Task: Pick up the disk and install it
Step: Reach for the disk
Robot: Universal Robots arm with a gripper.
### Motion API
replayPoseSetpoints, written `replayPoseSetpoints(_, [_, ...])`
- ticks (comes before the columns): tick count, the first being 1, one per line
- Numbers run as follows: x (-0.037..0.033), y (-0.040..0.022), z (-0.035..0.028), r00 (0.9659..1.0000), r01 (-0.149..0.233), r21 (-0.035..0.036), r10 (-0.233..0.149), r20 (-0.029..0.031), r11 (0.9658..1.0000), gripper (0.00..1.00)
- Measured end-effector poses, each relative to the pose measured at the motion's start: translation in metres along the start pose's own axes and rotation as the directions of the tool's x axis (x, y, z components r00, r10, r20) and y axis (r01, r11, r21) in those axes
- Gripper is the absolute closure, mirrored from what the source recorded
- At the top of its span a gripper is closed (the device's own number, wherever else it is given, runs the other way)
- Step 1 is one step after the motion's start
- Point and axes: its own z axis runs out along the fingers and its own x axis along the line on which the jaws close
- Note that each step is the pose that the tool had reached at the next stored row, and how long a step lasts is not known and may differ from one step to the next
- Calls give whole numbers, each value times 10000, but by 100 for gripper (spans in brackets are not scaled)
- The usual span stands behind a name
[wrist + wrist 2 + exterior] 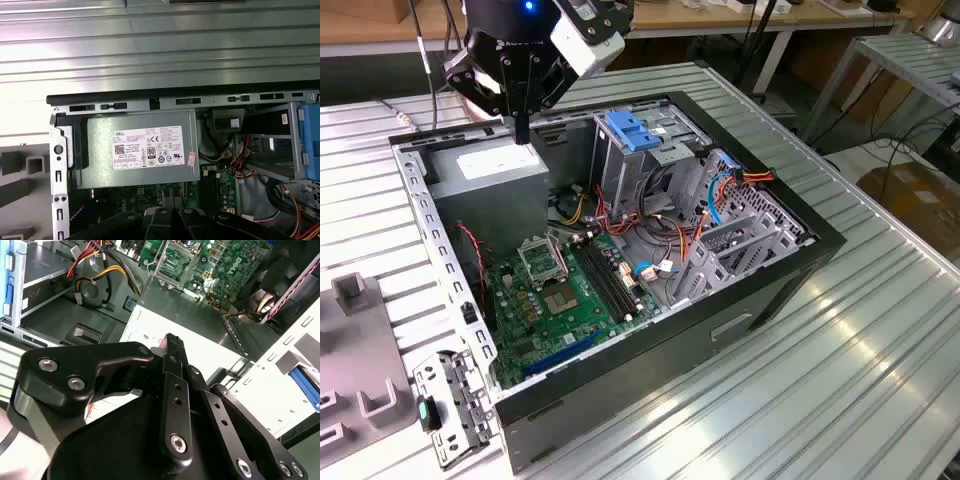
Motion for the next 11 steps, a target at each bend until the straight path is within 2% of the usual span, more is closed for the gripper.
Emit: replayPoseSetpoints(11, [33,-3,1,10000,0,0,0,0,10000,89])
